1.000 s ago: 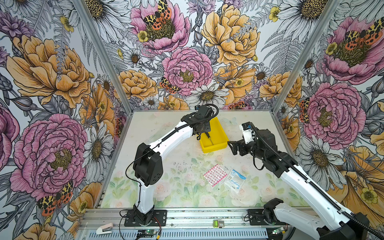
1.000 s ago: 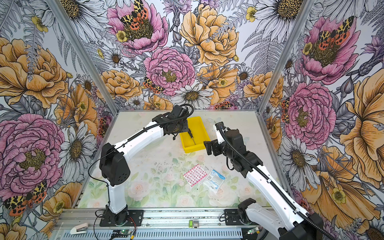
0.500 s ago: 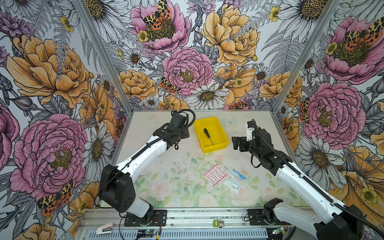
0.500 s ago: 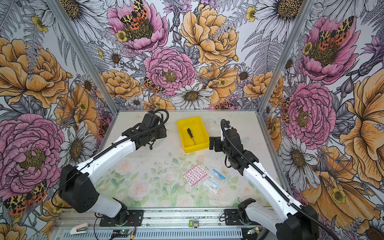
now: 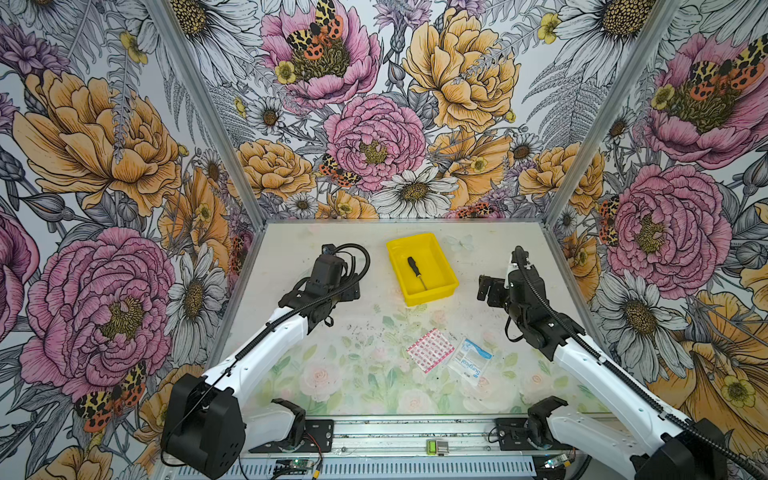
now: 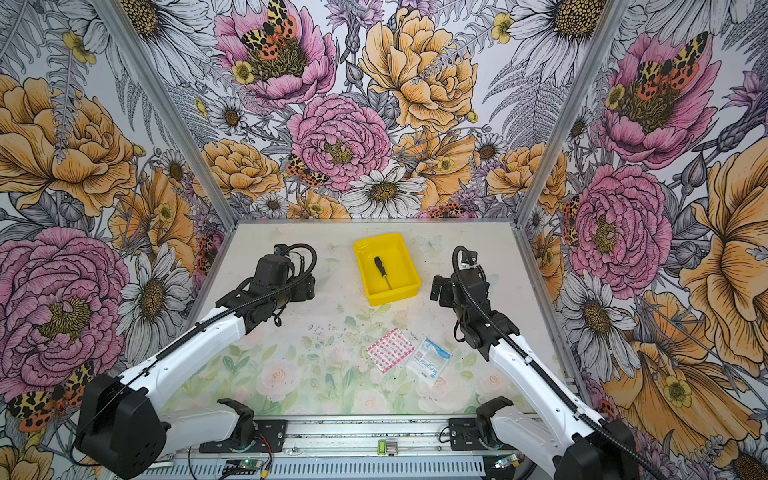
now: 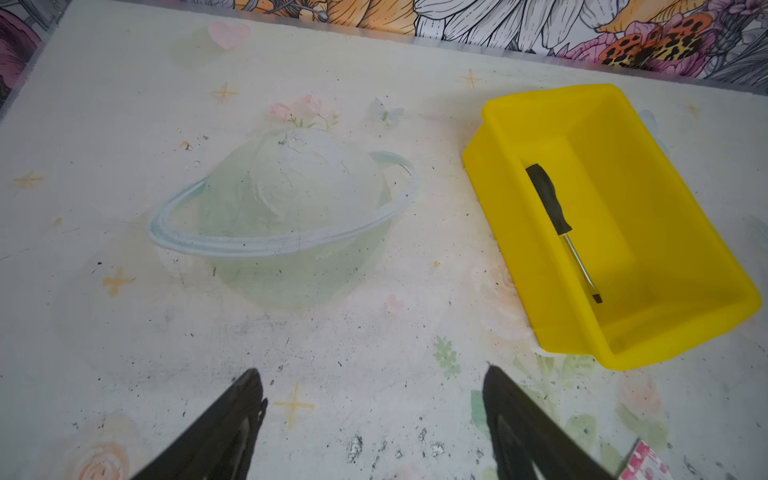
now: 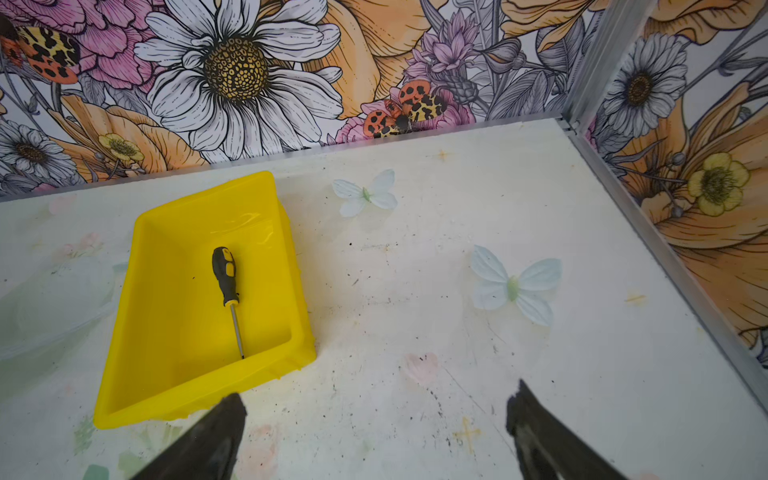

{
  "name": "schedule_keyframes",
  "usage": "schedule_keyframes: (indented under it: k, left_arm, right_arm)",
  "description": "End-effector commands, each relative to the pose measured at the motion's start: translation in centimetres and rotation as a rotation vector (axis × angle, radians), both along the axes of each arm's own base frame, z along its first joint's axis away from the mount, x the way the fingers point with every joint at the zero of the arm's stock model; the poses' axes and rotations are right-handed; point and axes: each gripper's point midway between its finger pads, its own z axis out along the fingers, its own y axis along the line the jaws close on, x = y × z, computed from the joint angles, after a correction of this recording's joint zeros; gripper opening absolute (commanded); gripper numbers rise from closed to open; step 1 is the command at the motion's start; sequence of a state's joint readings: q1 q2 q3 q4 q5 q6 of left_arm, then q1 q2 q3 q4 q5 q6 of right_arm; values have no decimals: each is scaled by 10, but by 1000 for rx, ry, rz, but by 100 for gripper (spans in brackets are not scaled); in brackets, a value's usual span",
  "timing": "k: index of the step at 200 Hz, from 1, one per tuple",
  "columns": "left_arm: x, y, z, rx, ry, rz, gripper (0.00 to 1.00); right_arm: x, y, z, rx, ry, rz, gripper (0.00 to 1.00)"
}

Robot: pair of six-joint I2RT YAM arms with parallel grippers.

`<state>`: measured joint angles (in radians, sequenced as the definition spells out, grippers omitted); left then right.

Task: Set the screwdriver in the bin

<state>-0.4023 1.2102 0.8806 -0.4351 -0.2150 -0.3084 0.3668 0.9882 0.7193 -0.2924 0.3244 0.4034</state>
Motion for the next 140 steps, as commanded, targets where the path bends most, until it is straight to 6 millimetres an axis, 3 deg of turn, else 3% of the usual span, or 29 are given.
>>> schedule_keyframes:
  k: [1, 9, 35, 105, 119, 140]
  left_arm:
    - [-1, 2, 14, -26, -73, -14, 91]
    - [-3, 6, 14, -27, -78, -8, 98]
    - [-12, 20, 16, -24, -106, 18, 99]
    - [-33, 116, 9, 74, -287, 388, 99]
    - [-39, 126, -1, 112, -321, 420, 99]
    - [-37, 135, 3, 119, -360, 404, 99]
  right_arm:
    - [3, -17, 8, -39, -57, -68, 99]
    - [5, -19, 5, -59, -53, -71, 99]
    - [16, -29, -8, -96, -30, -96, 99]
    - [48, -60, -33, -139, -53, -136, 99]
    - [51, -70, -38, -143, -57, -160, 99]
    - [58, -78, -44, -115, -76, -169, 100]
